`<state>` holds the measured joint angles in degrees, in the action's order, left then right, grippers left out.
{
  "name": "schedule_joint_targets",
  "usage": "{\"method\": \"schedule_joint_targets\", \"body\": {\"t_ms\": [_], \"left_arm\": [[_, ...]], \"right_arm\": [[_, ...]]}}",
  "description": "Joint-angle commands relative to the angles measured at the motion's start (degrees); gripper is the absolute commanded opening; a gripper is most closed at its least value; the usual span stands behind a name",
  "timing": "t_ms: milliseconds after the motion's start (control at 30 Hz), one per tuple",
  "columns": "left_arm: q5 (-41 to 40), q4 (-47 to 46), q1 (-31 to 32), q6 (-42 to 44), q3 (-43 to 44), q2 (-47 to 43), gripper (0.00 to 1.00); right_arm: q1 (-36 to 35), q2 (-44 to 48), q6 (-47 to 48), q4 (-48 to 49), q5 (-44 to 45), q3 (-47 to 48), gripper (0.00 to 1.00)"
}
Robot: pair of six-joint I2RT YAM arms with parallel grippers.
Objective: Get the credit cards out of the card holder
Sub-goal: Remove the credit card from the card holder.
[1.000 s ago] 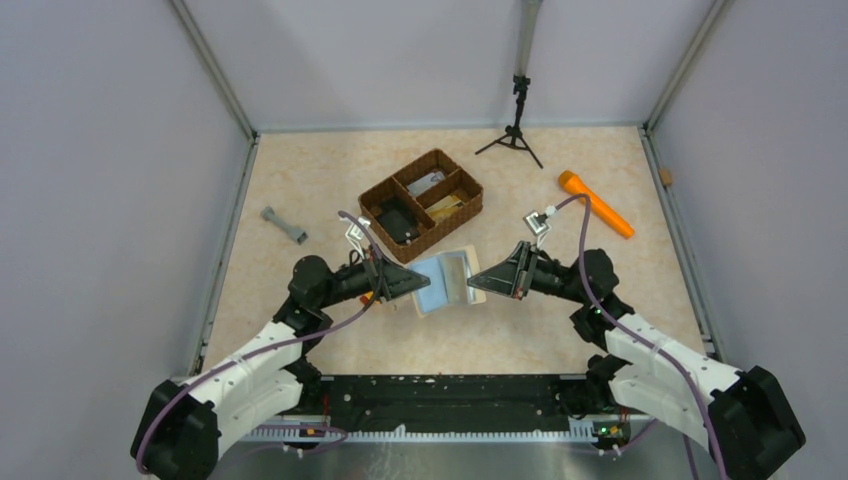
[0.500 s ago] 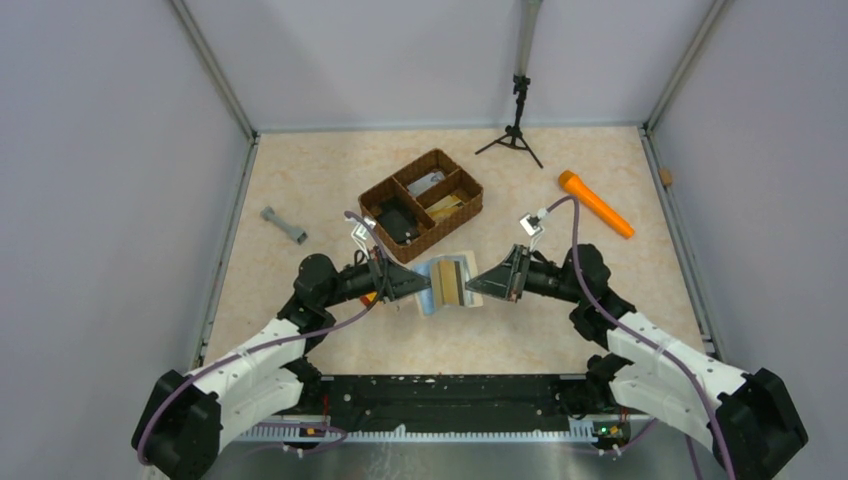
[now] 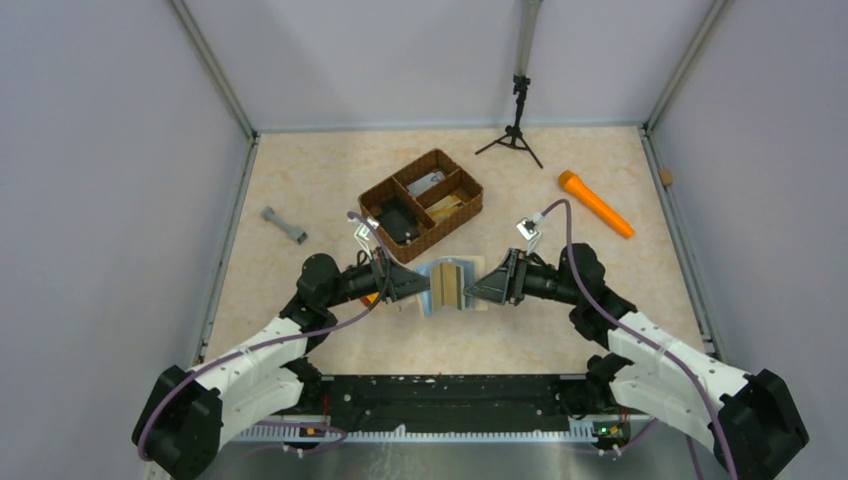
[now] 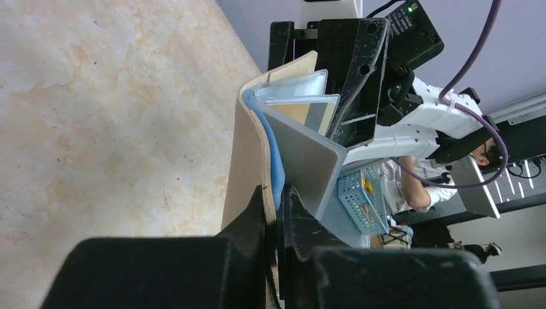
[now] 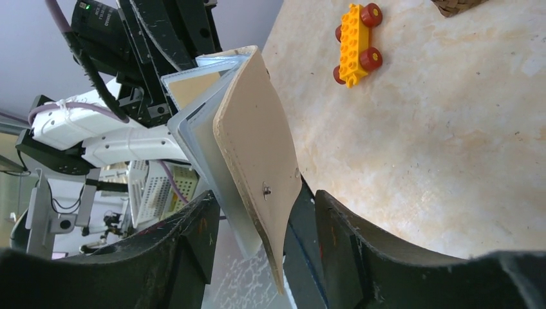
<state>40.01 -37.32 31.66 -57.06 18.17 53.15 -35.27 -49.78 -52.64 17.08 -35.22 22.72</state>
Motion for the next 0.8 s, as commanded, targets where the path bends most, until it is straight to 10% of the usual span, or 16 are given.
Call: {"method": "schedule_joint_targets", "body": {"t_ms": [0,633,767], "left_arm": [[0.0,-5.1,0.5,0.0,2.1,-0.8,0.00],[-1.7,-3.0,0.5,0.1,1.0,-4.0,0.00],[-1.1,-4.0,0.5,-0.6,1.0,-4.0,0.00]], "right_arm": [[-0.8,2.1,0.9,0.7,1.5,1.5,0.57],[-0.5,7.1,0.2,0.7,3.3,1.1,0.77],[-0.5,4.6,-0.1,0.8,2.3,1.2,0.57]]}}
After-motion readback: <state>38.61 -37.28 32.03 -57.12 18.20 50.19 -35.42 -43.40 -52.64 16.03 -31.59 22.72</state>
